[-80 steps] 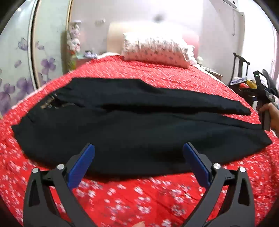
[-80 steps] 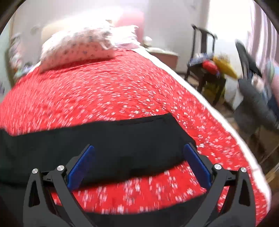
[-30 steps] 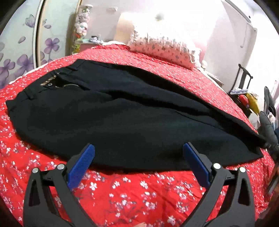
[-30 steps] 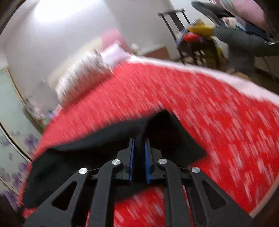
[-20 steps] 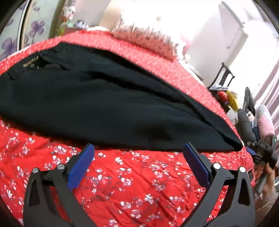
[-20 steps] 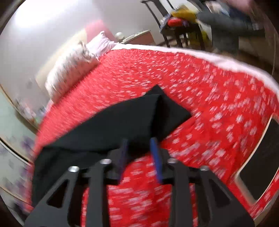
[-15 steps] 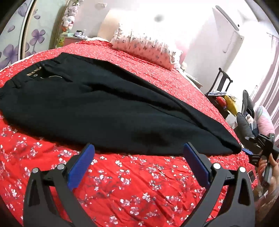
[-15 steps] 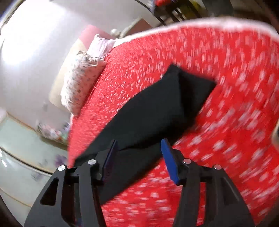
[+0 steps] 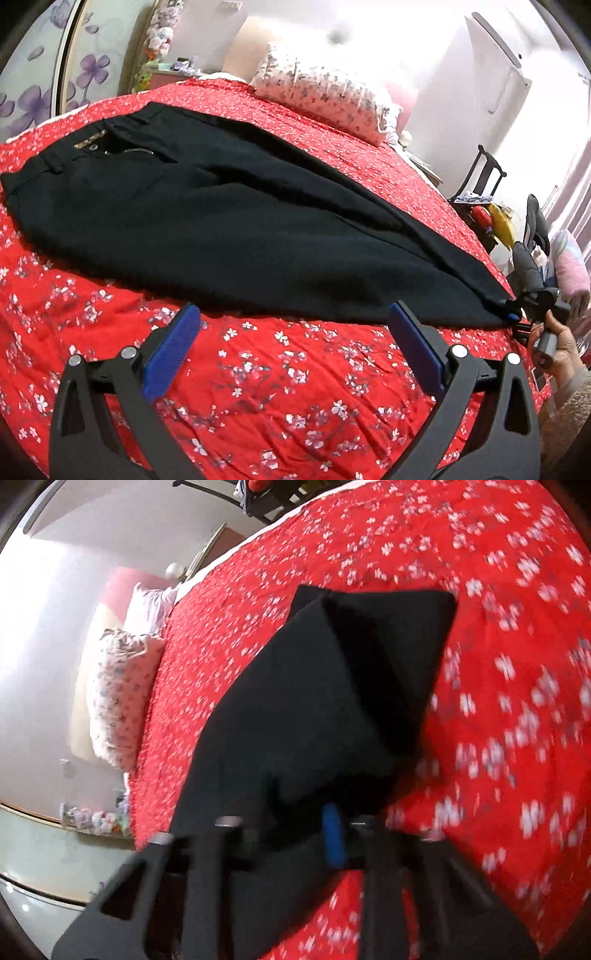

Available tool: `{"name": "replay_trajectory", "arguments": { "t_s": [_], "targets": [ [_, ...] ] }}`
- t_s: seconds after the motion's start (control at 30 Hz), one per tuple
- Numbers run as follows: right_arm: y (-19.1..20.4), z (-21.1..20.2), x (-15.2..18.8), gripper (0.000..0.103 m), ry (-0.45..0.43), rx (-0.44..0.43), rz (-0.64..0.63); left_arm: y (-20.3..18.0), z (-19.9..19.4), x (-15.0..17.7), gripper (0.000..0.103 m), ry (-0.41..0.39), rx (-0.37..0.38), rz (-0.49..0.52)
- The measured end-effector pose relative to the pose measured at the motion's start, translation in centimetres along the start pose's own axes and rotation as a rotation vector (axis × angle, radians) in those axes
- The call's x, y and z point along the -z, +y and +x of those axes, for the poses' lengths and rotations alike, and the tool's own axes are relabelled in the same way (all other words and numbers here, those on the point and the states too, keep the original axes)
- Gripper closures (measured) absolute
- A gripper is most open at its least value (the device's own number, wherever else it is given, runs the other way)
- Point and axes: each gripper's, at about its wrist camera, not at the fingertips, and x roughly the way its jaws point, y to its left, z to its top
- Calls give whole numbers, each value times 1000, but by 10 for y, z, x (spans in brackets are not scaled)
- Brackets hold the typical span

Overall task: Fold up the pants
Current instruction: 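Lift the hems with the right tool and carry them toward the waistband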

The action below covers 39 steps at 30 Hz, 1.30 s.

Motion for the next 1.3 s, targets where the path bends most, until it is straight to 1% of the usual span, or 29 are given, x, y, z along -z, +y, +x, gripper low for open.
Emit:
{"name": "replay_trajectory", "arguments": {
  "t_s": [0.03,0.1,0.13,0.17,0.2,0.23,0.27,0.3,0.4,0.43,0.47,0.53,0.57,0.6,0.63,0.67,0.7,0.73,0.77,0.8,0.87,0.9,0.97,1.0,1.07,1.17,1.2,1.23,1.3],
  "targets": [
    [4,-2,-2,96,-5,-4,-25,1,1,0,2,2,0,-3],
    [20,-20,-10,97,-56,-75,-104,0,2,0,2,6,1,-1],
    [27,-31,-13,97,-92,-128,-145,1,3,0,2,6,1,1],
    [36,-51,-16,97,-158,-189,-204,1,3,1,2,6,1,5],
    [39,-64,-17,97,-206,-216,-242,1,4,0,2,8,0,7],
    [40,-69,-18,97,-233,-216,-261,1,4,0,2,10,0,9],
    [37,-72,-18,97,-253,-195,-279,1,5,0,2,11,1,8],
    [29,-68,-17,97,-246,-142,-274,1,5,0,2,11,1,7],
    [-10,-40,-15,97,-156,-1,-187,0,4,0,2,7,0,8],
    [-21,-30,-12,97,-126,34,-161,-1,4,0,2,5,-5,12],
    [-32,-23,-8,97,-94,53,-137,-1,3,0,2,3,-11,17],
    [-31,-23,-3,96,-90,49,-134,-2,1,1,2,1,-20,25],
    [-30,-27,-2,90,-83,58,-137,-2,0,1,2,-1,-29,28],
    [-27,-31,-2,87,-62,74,-132,-2,-1,2,2,-5,-34,29],
    [-28,-37,-2,82,-45,80,-120,-1,-2,2,2,-10,-38,23],
    [-28,-43,-1,67,-35,77,-101,0,-3,2,2,-15,-37,14],
    [-28,-51,3,56,-32,74,-73,2,-4,2,2,-20,-33,-2],
    [-28,-59,7,39,-41,57,-62,4,-5,1,2,-22,-28,-19],
    [-22,-65,13,39,-55,27,-68,6,-6,0,2,-18,-21,-37],
    [-11,-70,22,39,-57,-18,-106,7,-5,-1,2,-9,-15,-49],
    [12,-74,39,44,-45,-103,-171,7,-4,-2,2,7,-6,-58],
    [26,-69,51,46,-3,-168,-193,6,-3,-2,2,14,-1,-56],
    [47,-53,70,50,95,-250,-195,3,-2,-2,2,19,13,-41],
    [61,-37,84,52,162,-292,-185,2,-3,-2,2,18,15,-30],
    [78,-10,110,55,260,-335,-160,-1,-5,-2,2,2,8,-3],
    [93,23,139,56,363,-361,-98,-2,-11,-4,2,-50,-25,18],
    [97,38,148,56,396,-360,-58,-2,-13,-5,2,-65,-41,19],
    [98,47,153,56,413,-357,-27,1,-15,-6,2,-80,-58,13],
    [97,65,159,60,421,-350,51,5,-17,-8,2,-88,-59,-9]
  ]
}}
